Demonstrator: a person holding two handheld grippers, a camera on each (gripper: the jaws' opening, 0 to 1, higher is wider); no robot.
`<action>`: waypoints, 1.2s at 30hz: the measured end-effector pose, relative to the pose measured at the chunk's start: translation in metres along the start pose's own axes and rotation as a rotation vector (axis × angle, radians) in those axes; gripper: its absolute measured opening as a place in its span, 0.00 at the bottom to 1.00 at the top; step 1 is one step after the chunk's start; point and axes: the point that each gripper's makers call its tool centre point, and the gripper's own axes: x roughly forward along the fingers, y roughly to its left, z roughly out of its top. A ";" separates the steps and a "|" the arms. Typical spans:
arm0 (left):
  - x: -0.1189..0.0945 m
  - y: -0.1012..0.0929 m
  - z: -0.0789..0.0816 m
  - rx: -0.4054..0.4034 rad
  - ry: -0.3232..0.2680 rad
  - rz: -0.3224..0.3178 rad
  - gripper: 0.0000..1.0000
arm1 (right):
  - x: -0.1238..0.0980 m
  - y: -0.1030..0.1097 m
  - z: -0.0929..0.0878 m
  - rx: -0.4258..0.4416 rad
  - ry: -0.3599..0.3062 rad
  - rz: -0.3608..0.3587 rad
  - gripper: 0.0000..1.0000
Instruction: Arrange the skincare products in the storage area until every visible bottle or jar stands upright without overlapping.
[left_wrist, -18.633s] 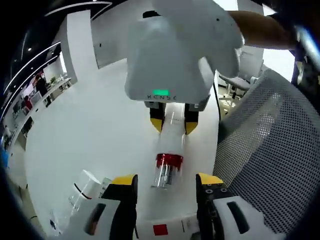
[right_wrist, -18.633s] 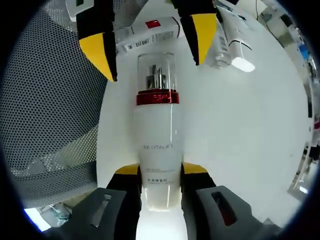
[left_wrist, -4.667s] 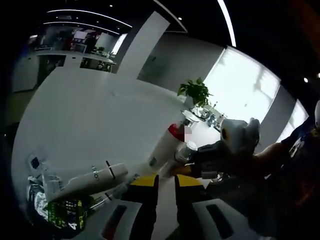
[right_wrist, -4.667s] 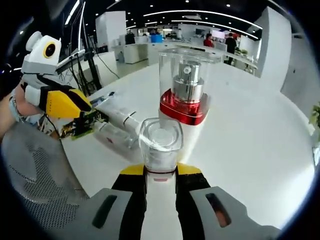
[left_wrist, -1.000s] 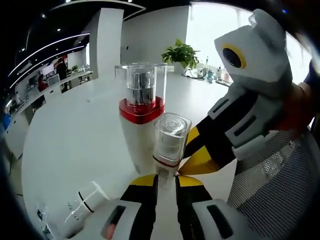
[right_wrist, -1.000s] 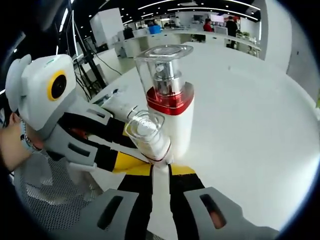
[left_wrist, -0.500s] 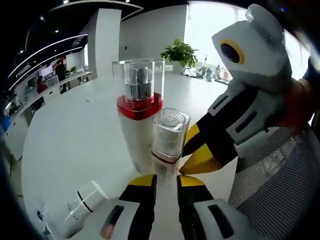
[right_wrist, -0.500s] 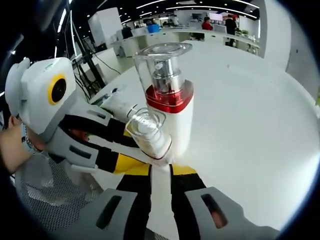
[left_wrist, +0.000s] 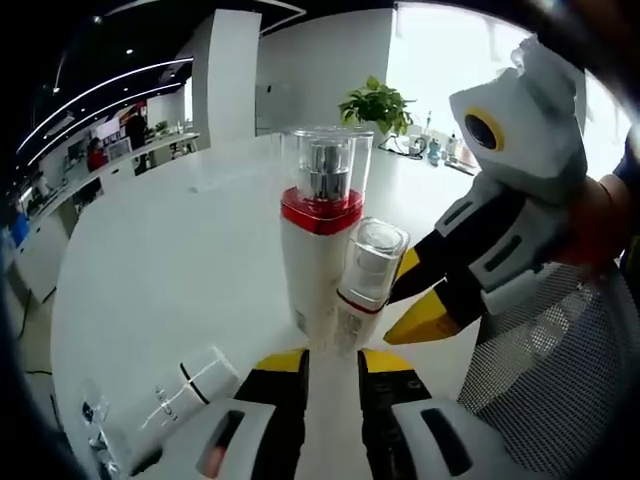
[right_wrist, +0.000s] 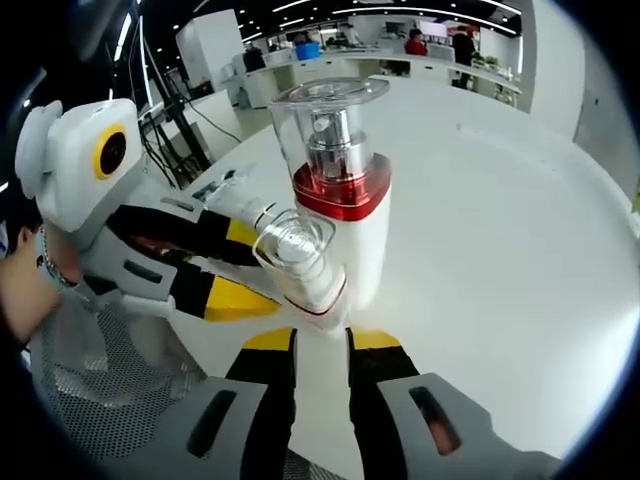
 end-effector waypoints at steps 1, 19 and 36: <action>-0.001 0.001 0.000 -0.004 0.001 0.002 0.21 | 0.000 0.001 0.000 -0.002 0.001 0.002 0.18; -0.084 0.087 -0.001 -0.086 -0.048 0.232 0.25 | 0.003 0.014 -0.008 -0.043 0.033 0.037 0.20; -0.114 0.172 -0.064 -0.371 -0.054 0.410 0.32 | 0.004 0.015 -0.010 -0.058 0.044 0.027 0.21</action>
